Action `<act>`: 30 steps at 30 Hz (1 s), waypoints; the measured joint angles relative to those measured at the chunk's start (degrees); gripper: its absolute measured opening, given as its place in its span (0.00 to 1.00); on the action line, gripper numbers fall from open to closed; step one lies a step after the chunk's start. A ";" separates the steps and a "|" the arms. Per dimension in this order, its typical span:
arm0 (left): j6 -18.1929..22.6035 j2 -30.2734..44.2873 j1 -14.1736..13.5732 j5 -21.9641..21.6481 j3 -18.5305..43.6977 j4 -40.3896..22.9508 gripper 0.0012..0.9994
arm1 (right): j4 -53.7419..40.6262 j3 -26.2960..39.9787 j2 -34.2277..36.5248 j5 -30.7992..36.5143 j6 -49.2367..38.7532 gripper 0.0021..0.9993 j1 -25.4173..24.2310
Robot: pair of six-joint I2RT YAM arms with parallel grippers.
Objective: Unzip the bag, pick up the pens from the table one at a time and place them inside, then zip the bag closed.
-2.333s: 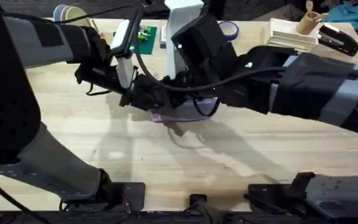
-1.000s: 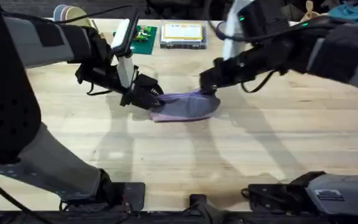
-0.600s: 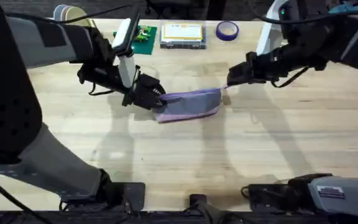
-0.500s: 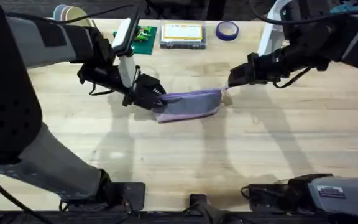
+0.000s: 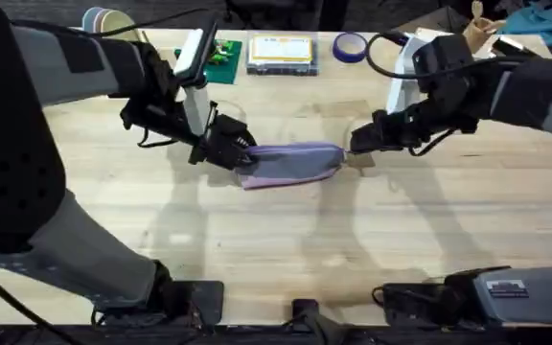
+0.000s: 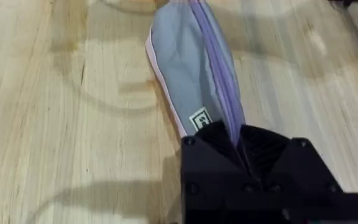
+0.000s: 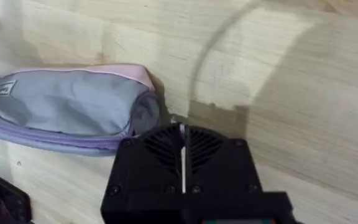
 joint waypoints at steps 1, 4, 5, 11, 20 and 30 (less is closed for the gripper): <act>0.00 0.00 0.00 0.00 0.00 0.00 0.04 | 0.00 0.00 -0.02 -0.04 0.02 0.03 0.00; 0.00 0.00 0.02 -0.07 0.00 -0.03 0.04 | -0.12 0.00 -0.55 -1.02 0.04 0.03 -0.29; 0.00 0.00 0.04 -0.09 0.00 -0.04 0.04 | -0.22 0.00 -1.02 -1.43 0.04 0.03 -0.46; 0.00 0.00 0.55 -0.46 0.00 -0.07 0.04 | -2.15 1.22 -6.32 -2.57 0.36 0.73 -1.31; 0.00 0.00 0.59 -0.50 0.00 -0.07 0.04 | -6.31 2.23 -15.31 -2.99 -0.98 1.00 -1.29; 0.00 0.00 0.59 -0.50 0.00 -0.07 0.04 | -8.02 2.25 -18.40 -3.04 -1.60 1.00 -1.29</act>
